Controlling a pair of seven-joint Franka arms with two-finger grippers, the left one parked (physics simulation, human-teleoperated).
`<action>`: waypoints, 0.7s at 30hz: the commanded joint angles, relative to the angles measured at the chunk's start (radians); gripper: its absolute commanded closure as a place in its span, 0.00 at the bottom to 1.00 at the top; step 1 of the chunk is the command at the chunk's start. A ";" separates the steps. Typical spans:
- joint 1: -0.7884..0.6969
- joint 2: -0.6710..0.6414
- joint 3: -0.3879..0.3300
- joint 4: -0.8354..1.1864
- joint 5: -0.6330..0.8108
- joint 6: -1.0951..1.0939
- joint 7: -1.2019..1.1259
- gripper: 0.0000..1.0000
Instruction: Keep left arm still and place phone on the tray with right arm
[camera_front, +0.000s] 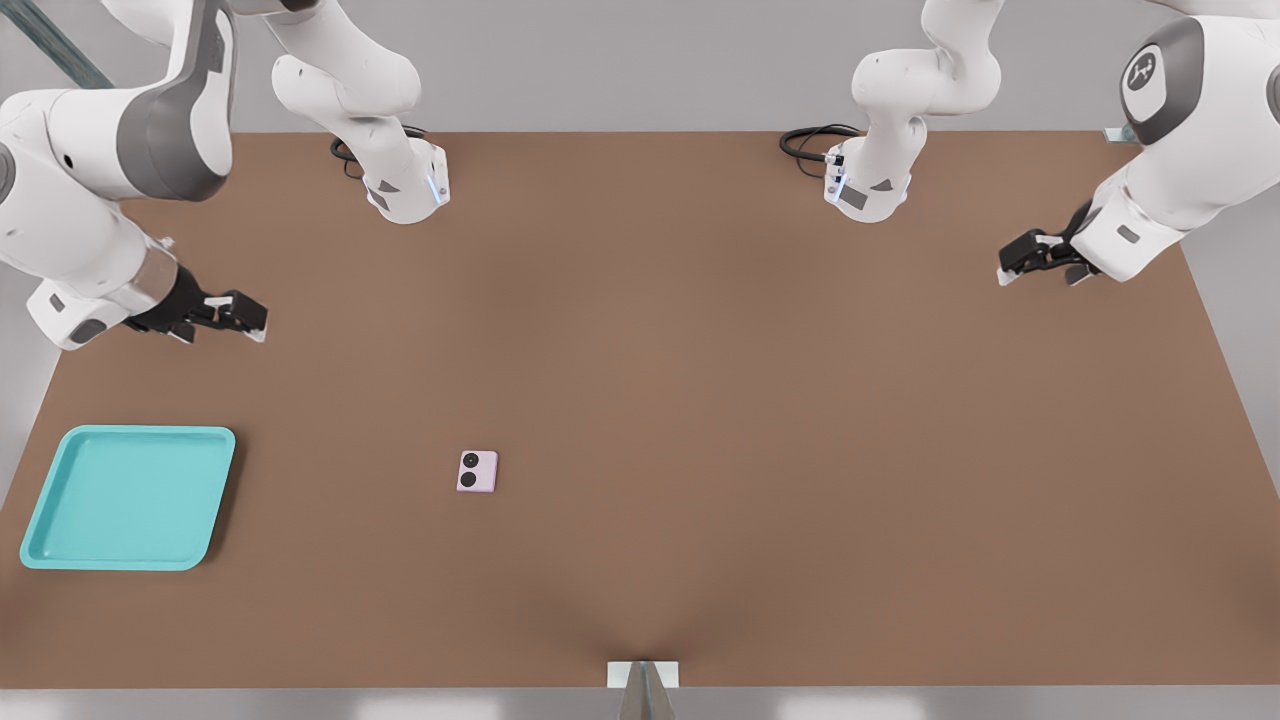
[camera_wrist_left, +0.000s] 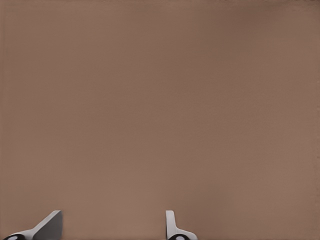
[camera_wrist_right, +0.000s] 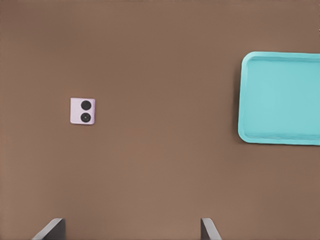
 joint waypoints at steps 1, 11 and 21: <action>0.000 0.000 0.004 0.002 0.004 0.032 0.003 0.00; 0.245 0.474 0.031 0.003 -0.022 0.560 0.365 0.00; 0.282 0.597 0.034 -0.121 -0.013 0.758 0.530 0.00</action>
